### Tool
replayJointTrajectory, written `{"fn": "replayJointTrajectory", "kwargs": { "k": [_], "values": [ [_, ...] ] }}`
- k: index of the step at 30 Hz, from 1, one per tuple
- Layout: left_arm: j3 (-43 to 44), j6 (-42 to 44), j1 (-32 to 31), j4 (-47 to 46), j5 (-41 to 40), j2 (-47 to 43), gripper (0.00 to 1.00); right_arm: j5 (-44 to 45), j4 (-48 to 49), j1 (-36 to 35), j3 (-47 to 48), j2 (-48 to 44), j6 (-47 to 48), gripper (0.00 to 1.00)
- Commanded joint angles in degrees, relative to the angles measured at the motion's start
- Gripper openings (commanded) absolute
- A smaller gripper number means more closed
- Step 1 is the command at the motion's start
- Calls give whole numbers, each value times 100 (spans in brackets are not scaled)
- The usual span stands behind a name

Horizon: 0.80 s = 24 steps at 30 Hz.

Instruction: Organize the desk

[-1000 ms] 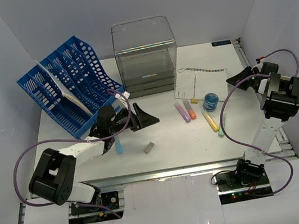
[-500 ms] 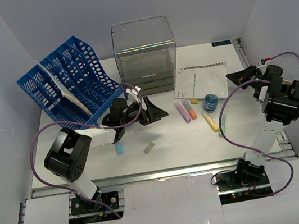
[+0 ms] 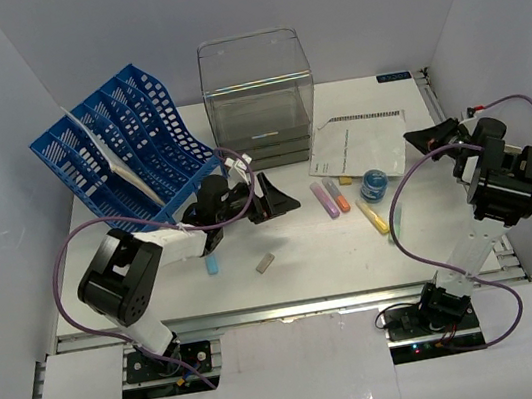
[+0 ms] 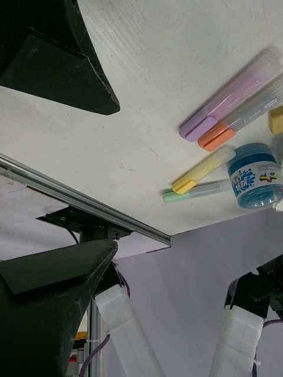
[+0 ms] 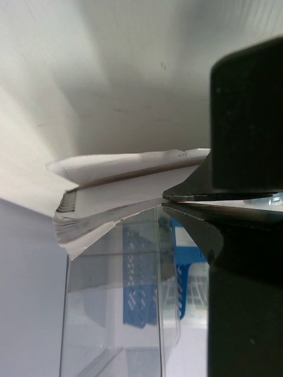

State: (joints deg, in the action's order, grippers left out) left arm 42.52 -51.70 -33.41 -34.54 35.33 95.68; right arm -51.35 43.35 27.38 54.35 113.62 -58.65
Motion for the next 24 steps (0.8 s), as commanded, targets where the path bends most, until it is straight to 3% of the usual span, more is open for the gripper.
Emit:
{"fn": "replayJointTrajectory", "kwargs": {
  "k": [1, 8, 15, 19, 24],
  "values": [
    [60, 125, -96, -26, -88, -269, 98, 149, 1195, 303, -115, -441, -1069, 8],
    [268, 295, -310, -33, -200, -125, 98, 101, 2105, 295, -308, -558, -2102, 8],
    [808, 1097, -816, -592, -837, 312, 98, 38, 2220, 187, -328, -737, -2354, 8],
    [1096, 2012, -1146, -1042, -1190, 697, 97, 46, 2212, 115, -302, -754, -2398, 8],
    [1472, 3738, -1413, -774, -1506, 989, 97, -13, 2191, 101, -339, -731, -2326, 8]
  ]
}}
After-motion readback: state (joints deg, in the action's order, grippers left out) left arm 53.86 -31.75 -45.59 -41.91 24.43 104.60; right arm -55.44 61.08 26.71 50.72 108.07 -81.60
